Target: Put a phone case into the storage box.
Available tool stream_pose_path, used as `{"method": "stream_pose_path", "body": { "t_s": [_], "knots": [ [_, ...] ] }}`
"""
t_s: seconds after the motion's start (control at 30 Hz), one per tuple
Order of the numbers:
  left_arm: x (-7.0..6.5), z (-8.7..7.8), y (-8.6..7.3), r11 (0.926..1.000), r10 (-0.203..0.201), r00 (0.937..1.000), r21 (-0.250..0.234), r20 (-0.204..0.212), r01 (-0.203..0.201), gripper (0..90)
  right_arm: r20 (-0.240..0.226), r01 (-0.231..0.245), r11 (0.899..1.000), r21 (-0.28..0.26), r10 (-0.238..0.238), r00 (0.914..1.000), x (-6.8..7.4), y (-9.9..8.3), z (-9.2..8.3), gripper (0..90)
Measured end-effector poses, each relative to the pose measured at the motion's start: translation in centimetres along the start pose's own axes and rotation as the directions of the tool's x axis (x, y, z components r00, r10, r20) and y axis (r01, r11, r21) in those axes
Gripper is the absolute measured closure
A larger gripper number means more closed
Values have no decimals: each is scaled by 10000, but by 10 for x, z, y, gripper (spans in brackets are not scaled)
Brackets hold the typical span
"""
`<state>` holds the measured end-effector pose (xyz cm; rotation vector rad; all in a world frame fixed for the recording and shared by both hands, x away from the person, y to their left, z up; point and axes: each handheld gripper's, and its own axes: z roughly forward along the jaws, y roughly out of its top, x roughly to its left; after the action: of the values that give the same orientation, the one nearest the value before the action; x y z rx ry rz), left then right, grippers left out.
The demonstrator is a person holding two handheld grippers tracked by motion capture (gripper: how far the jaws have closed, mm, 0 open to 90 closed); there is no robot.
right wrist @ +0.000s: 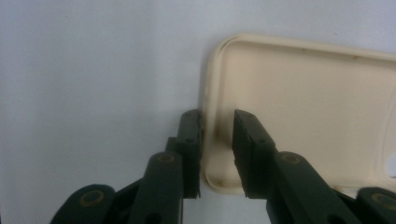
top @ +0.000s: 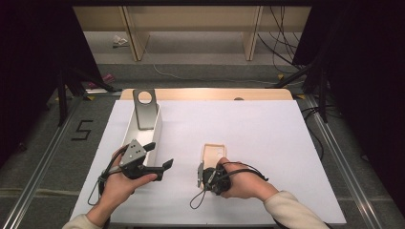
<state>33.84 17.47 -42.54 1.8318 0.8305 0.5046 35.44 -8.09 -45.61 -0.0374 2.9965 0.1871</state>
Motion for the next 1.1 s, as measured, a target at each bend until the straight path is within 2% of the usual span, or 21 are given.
{"method": "stream_pose_path", "body": {
  "t_s": [0.13, 0.3, 0.37, 0.63, 0.77, 1.1],
  "knots": [
    [0, 0, 0, 10000, 40, 10000, 32, 31, -40, 143, 99, 186, 9997, 135, -187, 9998, 3, 2, 0, 769],
    [0, 0, 0, 10000, -2, 10000, -6, 13, 2, 143, 115, 172, 9997, 198, -175, 9998, 5, 3, 0, 795],
    [0, 0, 0, 10000, 10, 10000, 13, 22, -10, 143, 41, 193, 9997, 174, -194, 9998, 5, 3, 0, 836],
    [0, 0, 0, 10000, 41, 10000, 26, 23, -41, 143, -132, 144, 9998, 166, -142, 9998, 4, 2, -1, 856],
    [0, 0, 0, 10000, 20, 10000, 0, 34, -20, 144, -139, 218, 9997, 53, -217, 9997, 3, 1, -1, 864],
    [0, 0, -1, 10000, -58, 10000, 12, 74, 58, 144, -285, 17, 9997, -227, -24, 9996, 3, -3, -2, 870]
  ]
}}
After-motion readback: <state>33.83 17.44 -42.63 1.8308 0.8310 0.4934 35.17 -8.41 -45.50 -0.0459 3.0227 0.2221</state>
